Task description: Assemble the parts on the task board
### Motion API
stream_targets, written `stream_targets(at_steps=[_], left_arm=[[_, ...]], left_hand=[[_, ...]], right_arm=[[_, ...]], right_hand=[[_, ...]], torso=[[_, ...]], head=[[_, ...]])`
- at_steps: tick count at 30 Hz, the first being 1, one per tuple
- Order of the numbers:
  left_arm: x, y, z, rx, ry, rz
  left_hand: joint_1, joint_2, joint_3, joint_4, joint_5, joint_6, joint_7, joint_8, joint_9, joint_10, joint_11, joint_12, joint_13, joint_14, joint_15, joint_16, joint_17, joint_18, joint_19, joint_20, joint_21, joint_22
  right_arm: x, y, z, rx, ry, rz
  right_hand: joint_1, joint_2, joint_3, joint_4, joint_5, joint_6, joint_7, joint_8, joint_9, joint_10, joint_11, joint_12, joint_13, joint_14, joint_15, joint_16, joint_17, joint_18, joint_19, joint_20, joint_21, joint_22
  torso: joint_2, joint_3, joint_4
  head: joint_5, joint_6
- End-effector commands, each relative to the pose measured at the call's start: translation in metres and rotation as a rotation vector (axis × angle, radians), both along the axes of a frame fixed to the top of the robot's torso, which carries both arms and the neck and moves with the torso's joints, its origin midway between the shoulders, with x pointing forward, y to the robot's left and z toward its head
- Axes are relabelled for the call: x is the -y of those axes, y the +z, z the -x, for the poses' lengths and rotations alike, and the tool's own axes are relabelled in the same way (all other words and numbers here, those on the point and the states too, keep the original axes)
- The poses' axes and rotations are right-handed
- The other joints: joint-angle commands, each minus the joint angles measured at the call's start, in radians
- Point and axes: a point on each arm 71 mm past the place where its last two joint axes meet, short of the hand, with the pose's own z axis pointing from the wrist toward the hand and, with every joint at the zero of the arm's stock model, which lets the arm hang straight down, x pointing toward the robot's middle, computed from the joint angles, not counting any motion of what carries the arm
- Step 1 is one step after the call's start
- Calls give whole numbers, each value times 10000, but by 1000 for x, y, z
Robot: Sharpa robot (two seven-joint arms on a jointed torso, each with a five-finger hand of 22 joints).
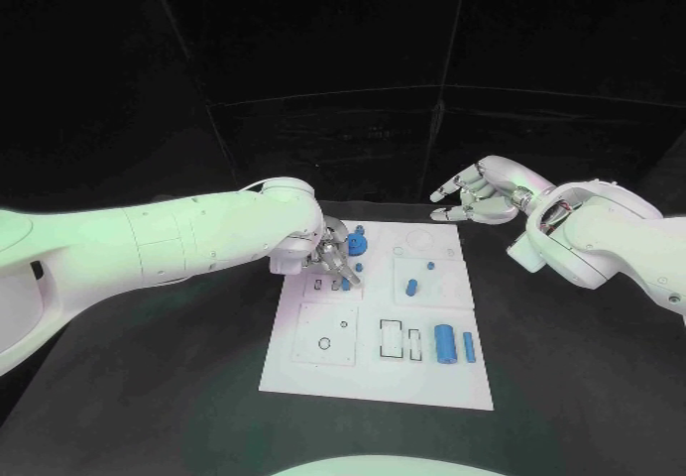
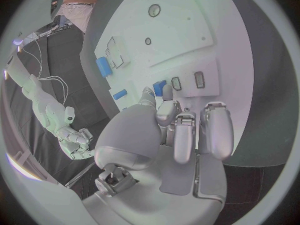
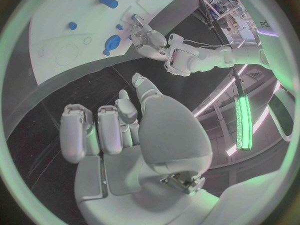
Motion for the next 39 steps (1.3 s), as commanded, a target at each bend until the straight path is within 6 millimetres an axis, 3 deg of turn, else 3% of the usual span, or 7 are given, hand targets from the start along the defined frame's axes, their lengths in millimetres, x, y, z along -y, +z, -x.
stream_targets(at_steps=[1, 13, 20, 25, 28, 34, 39], left_arm=[[1, 0, 1, -154, -53, -16], [2, 0, 1, -145, -55, -9], [2, 1, 0, -2, 47, 153], [2, 1, 1, -5, 95, 323], [2, 1, 1, -80, 194, 521], [0, 2, 3, -163, 517, 1023], [-5, 3, 4, -129, 778, 1363]], left_hand=[[96, -38, 47, 1, 25, -31, -4, 58, 12, 60, 9, -25, 9, 1057, -77, 31, 2633, -157, 2, -25, 56, 5], [159, -48, 154, -37, 30, -15, -17, 54, 38, 72, 2, -27, 22, 1057, -80, 31, 2633, -157, 0, -27, 62, 19], [1360, 373, 1317, -721, 62, -122, -129, -139, 23, 2, -115, -167, -34, 1057, -183, 31, 2633, -145, -26, -116, 48, 15], [1693, 198, 2161, -1002, 381, -135, -119, -311, -7, -86, -110, -378, -191, 1057, -180, 31, 2633, -143, -51, -131, 25, 0], [1667, -284, 3280, -1180, 831, -123, -51, -423, 22, -94, -74, -580, -333, 1057, -120, 31, 2633, -133, -69, -118, 7, 4], [624, -1474, 6154, -1321, 913, -52, -6, -386, 313, 9, -40, -729, -413, 1057, -85, 31, 2633, -129, -86, -44, -29, 26], [137, -1842, 7146, -1529, 944, -55, 9, -288, 506, 49, -45, -755, -426, 1057, -90, 31, 2633, -131, -82, -30, -40, 46]], right_arm=[[-1, 1, 0, -22, 81, 92], [-1, 1, 0, -15, 75, 102], [-1, 1, -1, -25, 58, 113], [0, 0, -1, -36, 46, 123], [0, 0, -1, -38, 40, 126], [0, 0, -1, -37, 33, 130], [1, 0, -2, -36, 21, 134]], right_hand=[[-9, 36, -31, 10, 6, 86, -18, 59, -8, -12, -36, -42, -16, 398, -71, -60, -8, 199, -52, -6, -40, 616], [-9, 33, -33, 16, -46, 97, -19, 66, -7, -12, -36, -45, -20, 399, -72, -67, -11, 197, -47, -8, -39, 621], [-9, 33, -33, 16, -46, 97, -19, 66, -7, -12, -36, -45, -20, 399, -72, -67, -11, 197, -47, -8, -39, 621], [-8, 42, -29, 21, -70, 103, -20, 69, -7, -8, -37, -43, -18, 401, -73, -65, -6, 198, -47, -8, -41, 619], [-8, 42, -29, 21, -73, 103, -20, 70, -7, -8, -37, -42, -18, 401, -73, -66, -6, 198, -46, -8, -41, 620], [-9, 42, -30, 24, -96, 106, -20, 71, -7, -3, -37, -36, -14, 401, -73, -69, -8, 197, -44, -9, -40, 623], [-9, 42, -30, 24, -96, 106, -20, 71, -7, -3, -37, -36, -14, 401, -73, -69, -8, 197, -44, -9, -40, 623]], torso=[[-3, 1, 1], [-2, 1, 1], [0, 7, -1], [1, 2, 1], [-6, 1, 5], [-5, 1, 10], [-10, 9, 16]], head=[[-4, -12], [-9, -21], [12, -46], [4, -49], [4, -57], [14, -53], [39, -47]])
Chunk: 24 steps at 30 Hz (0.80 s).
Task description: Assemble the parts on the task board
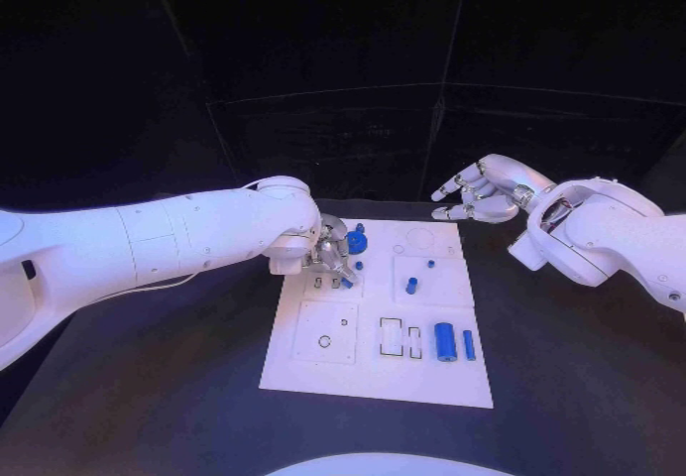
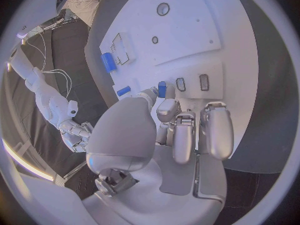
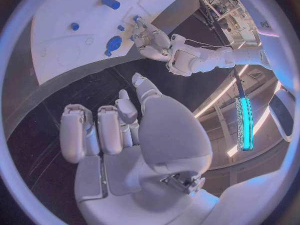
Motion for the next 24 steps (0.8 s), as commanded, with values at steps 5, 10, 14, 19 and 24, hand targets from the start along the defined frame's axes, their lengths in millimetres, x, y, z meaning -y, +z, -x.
stream_targets(at_steps=[5, 10, 14, 19, 24], left_arm=[[-6, 4, 3, 215, 641, 1002], [-12, 7, 6, 611, 970, 1379], [-16, 9, 10, 1008, 1235, 1624], [-23, 9, 14, 1525, 1531, 1726], [-27, 9, 18, 2221, 1803, 1723]], left_hand=[[-572, -283, 2351, -1690, 304, 84, 7, 204, 250, 87, 18, -83, -36, 1039, 29, 31, 2634, -128, -45, 35, -51, 24], [-775, -427, 2714, -1878, 419, 87, -19, 301, 383, 154, 12, -63, -9, 1039, 13, 31, 2634, -131, -27, 19, -42, 61], [-819, -481, 2824, -1954, 427, 92, -25, 332, 425, 183, 4, -53, 1, 1039, 8, 31, 2634, -137, -13, 14, -28, 90], [-849, -534, 2899, -2014, 424, 106, -30, 356, 456, 211, -2, -47, 7, 1039, 4, 31, 2634, -139, -6, 10, -22, 105], [-898, -598, 2998, -2077, 422, 139, -43, 388, 494, 272, -14, -7, 52, 1039, -5, 31, 2634, -156, 33, 3, 26, 188]], right_arm=[[0, 1, 0, 25, 54, 30], [1, 1, -1, 23, 23, 38], [2, 1, -1, 21, -14, 47], [5, 1, -2, 24, -75, 60], [7, 1, -3, 36, -140, 66]], right_hand=[[-9, 42, -30, 24, -36, 70, 16, 22, -7, -3, -37, -36, -7, 401, -73, -69, -10, 197, -44, -9, -40, 625], [-9, 42, -30, 24, -36, 70, 16, 22, -7, -3, -37, -36, -7, 401, -73, -69, -10, 197, -44, -9, -40, 625], [-9, 42, -30, 24, -36, 70, 16, 22, -7, -3, -37, -36, -7, 401, -73, -69, -10, 197, -44, -9, -40, 625], [-9, 42, -30, 24, -36, 70, 16, 22, -7, -3, -37, -36, -7, 401, -73, -69, -10, 197, -44, -9, -40, 625], [-9, 42, -30, 24, -36, 70, 16, 22, -7, -3, -37, -36, -7, 401, -73, -69, -10, 197, -44, -9, -40, 625]], torso=[[8, 7, 6], [-3, 13, 12], [-11, 21, 21], [-21, 24, 35], [-69, 69, 97]], head=[[57, 19], [76, -4], [107, -8], [120, -35], [113, -72]])
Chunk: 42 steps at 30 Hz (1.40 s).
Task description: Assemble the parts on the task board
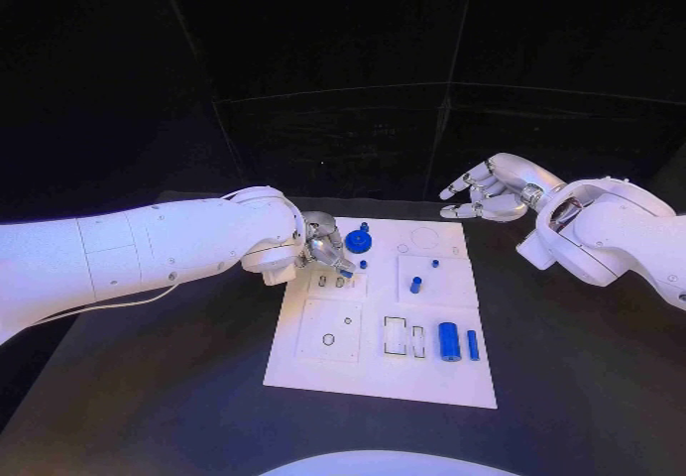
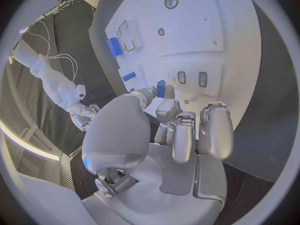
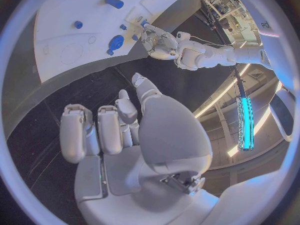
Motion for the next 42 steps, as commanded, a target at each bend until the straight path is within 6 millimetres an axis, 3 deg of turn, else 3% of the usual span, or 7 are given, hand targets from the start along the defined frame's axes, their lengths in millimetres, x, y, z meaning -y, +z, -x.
stream_targets(at_steps=[1, 7, 24, 30, 42], left_arm=[[-1, 6, -2, 1208, 507, 137], [-3, 2, 1, 1748, 677, -236], [-4, -24, 7, 1020, 253, -1053], [-4, -27, 8, 877, 173, -1123], [-1, -30, 11, 517, -169, -1301]], left_hand=[[-41, -69, 1725, -1655, 35, 86, -29, 49, 25, 70, -9, 37, 21, 1039, -7, 31, 2634, -157, 39, 0, 33, 29], [-101, -126, 1844, -1697, 37, 116, -41, 79, 59, 113, -22, 61, 53, 1039, -19, 31, 2634, -169, 70, -10, 69, 91], [-199, -124, 1957, -1687, 32, 125, -48, 98, 90, 127, -27, 42, 33, 1039, -25, 31, 2634, -167, 69, -17, 61, 85], [-232, -126, 1978, -1682, 27, 128, -51, 105, 99, 132, -29, 36, 25, 1039, -26, 31, 2634, -168, 71, -19, 61, 88], [-280, -133, 1999, -1677, 21, 134, -58, 117, 113, 133, -32, 20, 3, 1039, -28, 31, 2634, -168, 71, -20, 58, 87]], right_arm=[[1, 2, 0, 46, 17, 13], [2, 1, -1, 55, -39, 23], [4, 2, -2, 175, -99, 4], [4, 2, -2, 216, -96, -16], [4, 2, -3, 215, -86, -11]], right_hand=[[-9, 42, -30, 24, -36, 70, 16, 22, -7, -3, -37, -36, -8, 401, -73, -69, -10, 197, -44, -9, -40, 625], [-9, 42, -30, 24, -36, 70, 16, 22, -7, -3, -37, -36, -8, 401, -73, -69, -10, 197, -44, -9, -40, 625], [-17, 35, -38, 36, -92, 78, 13, 28, -8, -22, -37, -74, -44, 396, -75, -100, -44, 207, -73, -11, -69, 582], [-17, 35, -39, 36, -93, 78, 13, 28, -8, -26, -37, -81, -50, 394, -75, -108, -55, 211, -83, -11, -77, 568], [-20, 33, -41, 40, -93, 79, 13, 28, -9, -30, -37, -85, -53, 393, -75, -112, -57, 212, -86, -11, -81, 562]], torso=[[-48, 48, 52], [-93, 81, 64], [-59, 44, 58], [-56, 68, 56], [-69, 76, 59]], head=[[-5, -25], [7, -60], [18, -41], [8, -68], [29, -126]])
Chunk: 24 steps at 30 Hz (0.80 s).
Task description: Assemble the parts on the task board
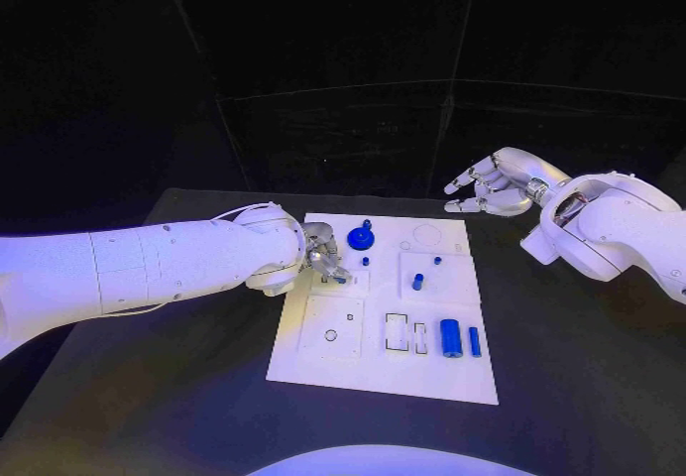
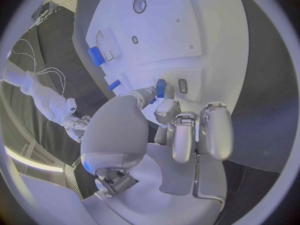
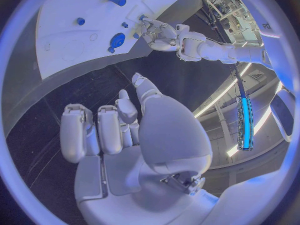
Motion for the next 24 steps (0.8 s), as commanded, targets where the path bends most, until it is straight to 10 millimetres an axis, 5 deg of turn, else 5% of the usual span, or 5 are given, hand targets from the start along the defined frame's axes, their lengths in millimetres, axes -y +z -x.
stream_targets(at_steps=[1, 14, 24], left_arm=[[1, -2, 1, -274, -260, -270], [3, -3, 1, -445, -404, -372], [6, -4, 0, -519, -498, -420]], left_hand=[[-20, 109, 1538, -1487, 26, 71, -32, 66, 1, 71, -1, 25, -4, 1039, -29, 31, 2634, -168, 69, -22, 15, 3], [-211, 81, 1527, -1440, 4, 95, -68, 103, 43, 63, -20, -42, -89, 1039, -40, 31, 2634, -165, 64, -29, 0, -7], [-1003, 117, 1150, -1008, -28, 261, -185, 125, 77, 147, -104, 36, 1, 1039, -108, 31, 2634, -171, 86, -86, 2, 40]], right_arm=[[-1, 2, 0, 153, 43, -47], [0, 2, 0, 131, 38, -34], [-1, 2, 0, 73, 54, -56]], right_hand=[[-20, 33, -41, 40, -32, 79, 13, 28, -8, -30, -37, -47, -12, 393, -74, -67, -10, 55, -86, -11, -40, 562], [-21, 35, -40, 43, -31, 88, 11, 33, -7, -28, -38, -44, -9, 393, -75, -68, -9, 55, -89, -11, -43, 559], [6, 65, -12, 48, 65, 115, 5, 49, -5, -29, -47, -45, -10, 398, -81, -68, 1, 54, -81, -16, -43, 564]], torso=[[-8, 6, 3], [-7, 5, 4], [-11, 5, -9]], head=[[-18, -6], [-10, -21], [-6, -47]])
